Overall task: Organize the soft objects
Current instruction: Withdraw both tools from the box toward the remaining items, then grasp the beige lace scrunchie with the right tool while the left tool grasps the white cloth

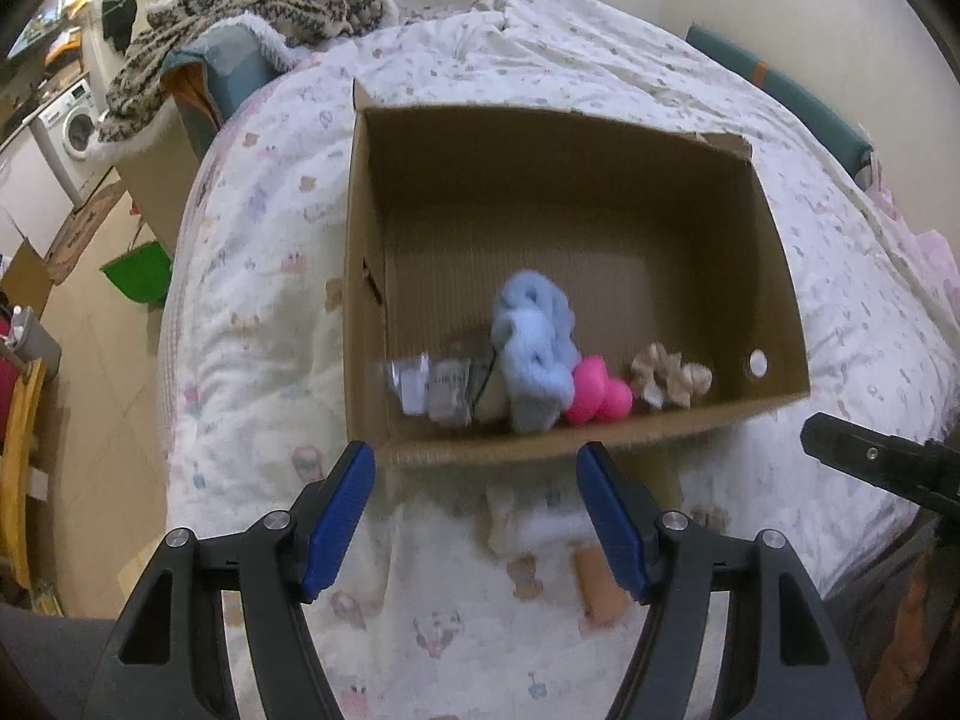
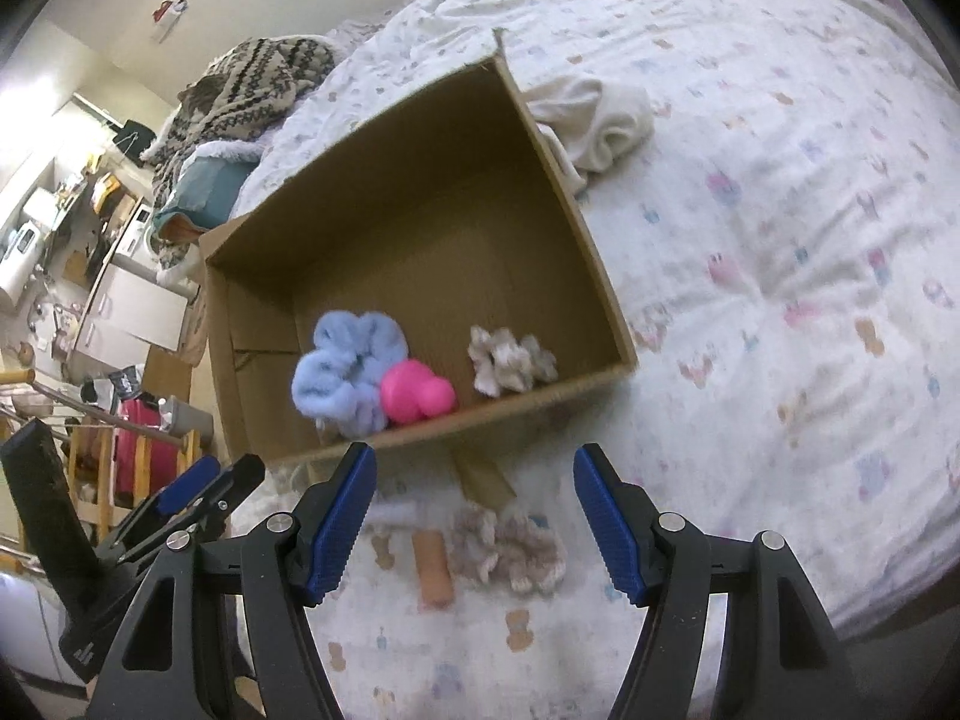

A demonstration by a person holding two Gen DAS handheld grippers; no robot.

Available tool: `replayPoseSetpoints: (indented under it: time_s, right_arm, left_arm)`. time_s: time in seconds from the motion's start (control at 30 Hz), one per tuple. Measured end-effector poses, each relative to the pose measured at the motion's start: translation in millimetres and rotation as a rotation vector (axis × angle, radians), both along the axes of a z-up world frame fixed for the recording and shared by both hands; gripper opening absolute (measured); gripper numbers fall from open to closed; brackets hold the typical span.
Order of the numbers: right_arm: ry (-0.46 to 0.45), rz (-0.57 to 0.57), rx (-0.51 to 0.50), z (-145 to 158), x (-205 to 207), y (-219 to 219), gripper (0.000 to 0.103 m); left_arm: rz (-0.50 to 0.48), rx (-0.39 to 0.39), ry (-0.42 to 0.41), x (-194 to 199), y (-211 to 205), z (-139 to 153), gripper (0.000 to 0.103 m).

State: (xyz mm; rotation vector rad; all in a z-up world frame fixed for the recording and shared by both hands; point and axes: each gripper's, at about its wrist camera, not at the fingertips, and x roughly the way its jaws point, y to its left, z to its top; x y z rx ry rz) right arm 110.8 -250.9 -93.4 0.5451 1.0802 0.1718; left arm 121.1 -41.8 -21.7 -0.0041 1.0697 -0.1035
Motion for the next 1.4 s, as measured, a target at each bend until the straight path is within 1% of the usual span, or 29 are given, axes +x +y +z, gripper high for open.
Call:
replayPoseSetpoints:
  time_s: [0.13,0.27,0.33,0.43,0.5,0.6,0.67,0.77,0.87,0.9,0.97,1.0,1.07,1.13,1.23,1.4]
  right_arm:
    - [0.017,-0.002,0.043,-8.1,-8.9,-3.2,0.072]
    - [0.066,0.014,0.057,-23.0,-11.9,-1.5,0.072]
    - [0.099,0.025,0.031,-33.5,-11.8,1.8,0.072]
    - [0.154,0.058,0.028,-54.7,-7.6,8.7,0.072]
    - [0.192,0.069,0.007,-66.3,-1.6,15.7,0.072]
    - [0.217,0.101,0.007,-75.9,10.4,30.2,0.072]
    - [0.225,0.128,-0.033,-81.5,17.2,42.6,0.072]
    - [0.255,0.171,-0.118,-90.8,23.6,64.5,0.073]
    - [0.243,0.226,-0.226,-92.4,24.6,84.3,0.072]
    - [0.236,0.243,-0.261,-93.3,23.4,89.6,0.068]
    - [0.228,0.272,-0.308,-95.5,20.9,96.5,0.046]
    - [0.226,0.277,-0.312,-95.7,20.0,97.6,0.041]
    - [0.224,0.277,-0.296,-94.9,19.6,94.8,0.020]
    - [0.225,0.271,-0.257,-92.5,17.0,87.7,0.009]
    - [0.200,0.272,-0.228,-84.0,10.9,81.6,0.009]
    - [0.168,0.250,-0.099,-64.2,-10.1,53.3,0.009]
  left_arm:
    - [0.018,-0.005,0.018,-7.3,4.7,-5.2,0.067]
    - [0.038,-0.020,0.042,-12.5,10.0,-10.8,0.067]
    - [0.045,-0.029,0.058,-14.0,11.2,-13.7,0.067]
    - [0.057,-0.044,0.078,-14.9,13.8,-18.5,0.067]
    - [0.066,-0.046,0.086,-14.2,16.0,-21.3,0.067]
    - [0.086,-0.059,0.100,-12.8,20.8,-25.5,0.067]
    - [0.107,-0.078,0.114,-11.2,25.4,-28.8,0.067]
    - [0.123,-0.085,0.128,-8.7,28.7,-33.1,0.067]
    - [0.136,-0.080,0.139,-5.0,29.7,-38.3,0.067]
    - [0.139,-0.081,0.143,-4.1,29.4,-39.5,0.067]
    - [0.143,-0.086,0.151,-2.3,28.6,-42.3,0.067]
    - [0.144,-0.090,0.156,-1.2,27.3,-44.1,0.067]
    - [0.142,-0.093,0.161,0.9,25.2,-46.6,0.067]
    - [0.135,-0.093,0.161,2.3,22.5,-48.4,0.067]
    - [0.127,-0.097,0.161,4.1,20.4,-51.8,0.067]
    - [0.117,-0.151,0.190,7.0,16.8,-62.3,0.067]
